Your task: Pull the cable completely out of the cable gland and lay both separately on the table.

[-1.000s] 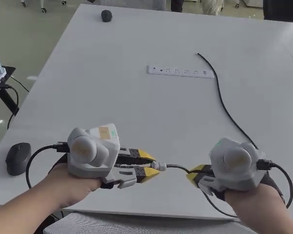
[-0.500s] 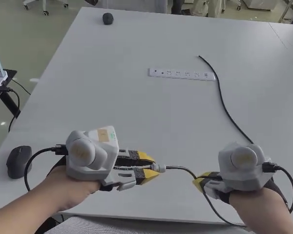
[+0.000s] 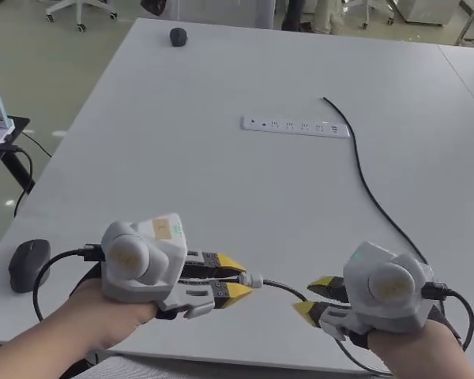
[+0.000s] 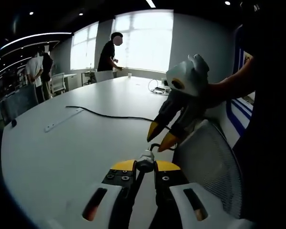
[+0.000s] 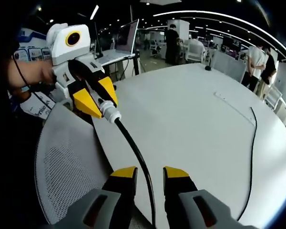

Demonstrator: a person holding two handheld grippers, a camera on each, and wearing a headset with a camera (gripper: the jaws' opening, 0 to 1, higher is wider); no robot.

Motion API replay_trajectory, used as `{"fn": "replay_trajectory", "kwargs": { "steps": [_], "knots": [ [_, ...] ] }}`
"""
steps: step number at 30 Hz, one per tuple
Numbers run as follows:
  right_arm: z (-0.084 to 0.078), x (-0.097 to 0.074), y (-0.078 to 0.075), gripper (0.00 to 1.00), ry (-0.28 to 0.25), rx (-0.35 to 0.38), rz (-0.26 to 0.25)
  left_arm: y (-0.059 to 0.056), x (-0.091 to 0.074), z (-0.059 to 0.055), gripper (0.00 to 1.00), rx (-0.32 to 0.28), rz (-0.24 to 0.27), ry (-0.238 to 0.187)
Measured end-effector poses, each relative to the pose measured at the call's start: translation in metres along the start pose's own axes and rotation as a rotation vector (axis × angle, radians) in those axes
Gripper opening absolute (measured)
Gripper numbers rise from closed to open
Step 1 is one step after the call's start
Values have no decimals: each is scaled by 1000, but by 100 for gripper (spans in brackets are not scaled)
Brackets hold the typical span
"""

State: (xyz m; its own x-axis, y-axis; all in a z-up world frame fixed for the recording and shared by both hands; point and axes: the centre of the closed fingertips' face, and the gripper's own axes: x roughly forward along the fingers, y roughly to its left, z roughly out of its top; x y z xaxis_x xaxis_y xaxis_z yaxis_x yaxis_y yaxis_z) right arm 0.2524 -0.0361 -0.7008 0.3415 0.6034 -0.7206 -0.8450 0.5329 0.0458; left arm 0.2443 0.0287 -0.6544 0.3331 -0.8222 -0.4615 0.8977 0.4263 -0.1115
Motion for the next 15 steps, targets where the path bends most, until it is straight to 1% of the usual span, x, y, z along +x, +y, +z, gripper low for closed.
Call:
{"fn": "replay_trajectory", "kwargs": {
  "steps": [2,3,4,5,6,8,9,11,12,13,15],
  "knots": [
    [11,-3,7,18,-15,-45,21,0,0,-1,15,-4,2,2],
    [19,-5,12,18,-26,-59,41,0,0,-1,15,-9,2,2],
    [25,-6,16,17,-38,-76,49,0,0,-1,15,-8,4,3],
    [32,-6,18,17,-54,-111,48,0,0,-1,15,-7,5,5],
    [37,-7,21,17,-48,-153,41,0,0,-1,15,-8,5,6],
    [42,-6,24,16,-39,-215,34,0,0,0,15,-6,7,5],
    [44,-4,25,16,-29,-262,25,0,0,0,15,-6,8,5],
    [43,0,29,14,-1,-333,21,1,0,0,15,-4,9,8],
    [44,2,32,13,1,-334,26,1,0,1,15,-3,9,9],
    [46,2,33,12,-4,-321,31,1,0,1,15,-4,10,9],
    [49,4,36,11,-17,-324,38,1,1,2,15,-5,10,8]
  ]
}}
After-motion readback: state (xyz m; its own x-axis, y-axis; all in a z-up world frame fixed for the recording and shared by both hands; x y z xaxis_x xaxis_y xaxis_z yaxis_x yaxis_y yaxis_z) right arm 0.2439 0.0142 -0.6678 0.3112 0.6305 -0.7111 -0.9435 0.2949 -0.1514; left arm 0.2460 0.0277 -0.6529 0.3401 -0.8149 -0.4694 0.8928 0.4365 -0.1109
